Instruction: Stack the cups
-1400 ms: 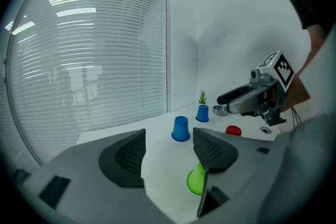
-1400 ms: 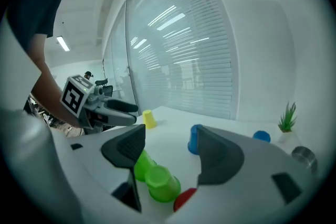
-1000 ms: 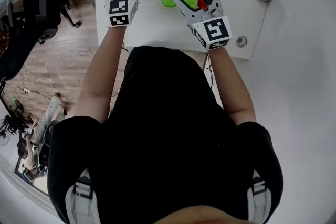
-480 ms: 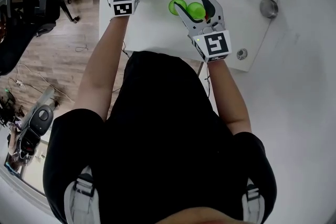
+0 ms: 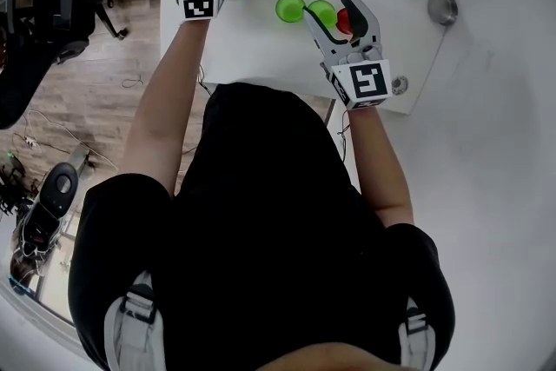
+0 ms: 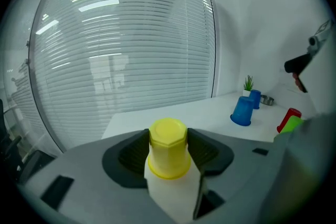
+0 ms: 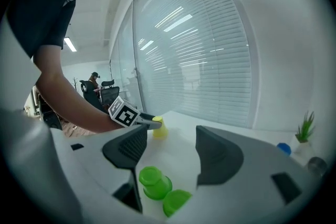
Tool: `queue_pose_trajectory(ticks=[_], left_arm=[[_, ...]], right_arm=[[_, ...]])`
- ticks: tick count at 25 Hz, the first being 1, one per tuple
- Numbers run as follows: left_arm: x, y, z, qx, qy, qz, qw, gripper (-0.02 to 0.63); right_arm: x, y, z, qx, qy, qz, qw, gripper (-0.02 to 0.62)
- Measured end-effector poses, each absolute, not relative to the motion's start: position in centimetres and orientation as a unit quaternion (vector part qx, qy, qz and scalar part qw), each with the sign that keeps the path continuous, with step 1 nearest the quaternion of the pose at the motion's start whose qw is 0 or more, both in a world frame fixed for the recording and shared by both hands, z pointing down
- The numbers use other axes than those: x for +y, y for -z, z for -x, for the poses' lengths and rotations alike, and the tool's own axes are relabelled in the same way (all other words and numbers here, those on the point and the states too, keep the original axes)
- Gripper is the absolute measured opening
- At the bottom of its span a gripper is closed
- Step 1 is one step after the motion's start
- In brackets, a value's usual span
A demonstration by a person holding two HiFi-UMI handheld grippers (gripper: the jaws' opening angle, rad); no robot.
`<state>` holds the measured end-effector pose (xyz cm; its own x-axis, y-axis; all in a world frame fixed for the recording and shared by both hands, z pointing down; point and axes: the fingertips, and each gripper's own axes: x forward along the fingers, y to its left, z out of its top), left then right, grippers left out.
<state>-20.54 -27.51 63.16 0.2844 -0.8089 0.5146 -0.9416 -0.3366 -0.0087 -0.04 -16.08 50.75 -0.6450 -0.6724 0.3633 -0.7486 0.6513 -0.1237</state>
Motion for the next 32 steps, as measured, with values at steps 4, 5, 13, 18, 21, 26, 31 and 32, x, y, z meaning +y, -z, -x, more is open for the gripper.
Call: queue_pose_trajectory(ticks=[4, 5, 13, 18, 21, 26, 31, 32], left_arm=[[-27.0, -60.6, 19.4, -0.551, -0.211, -0.796, 0.137, 0.225], [-26.7, -59.9, 19.0, -0.548, -0.211, -0.798, 0.134, 0.225], [-24.0, -53.7, 14.5, -0.513, -0.196, -0.829, 0.108, 0.235], [-21.4, -50.9, 10.1, -0.463, -0.198, -0.86, 0.087, 0.233], [-19.4, -50.6, 7.4, -0.431, -0.203, -0.875, 0.081, 0.232], [-16.6, -51.4, 4.1, -0.396, -0.213, -0.89, 0.082, 0.23], [-15.0, -52.3, 2.3, -0.373, -0.222, -0.897, 0.087, 0.23], [-14.7, -52.5, 1.8, -0.368, -0.223, -0.898, 0.087, 0.23]], right_arm=[[-15.6, -50.2, -1.2, -0.894, -0.129, -0.405, 0.141, 0.285], [-15.5, -50.0, -1.4, -0.893, -0.127, -0.408, 0.14, 0.285], [-14.3, -48.1, -3.3, -0.892, -0.117, -0.421, 0.117, 0.279], [-13.4, -47.5, -4.9, -0.888, -0.113, -0.431, 0.112, 0.276], [-12.8, -47.4, -5.9, -0.886, -0.114, -0.437, 0.107, 0.274], [-11.9, -47.7, -7.4, -0.882, -0.116, -0.445, 0.104, 0.264], [-11.3, -48.1, -8.2, -0.876, -0.123, -0.454, 0.106, 0.257], [-11.1, -48.1, -8.3, -0.875, -0.124, -0.455, 0.106, 0.258]])
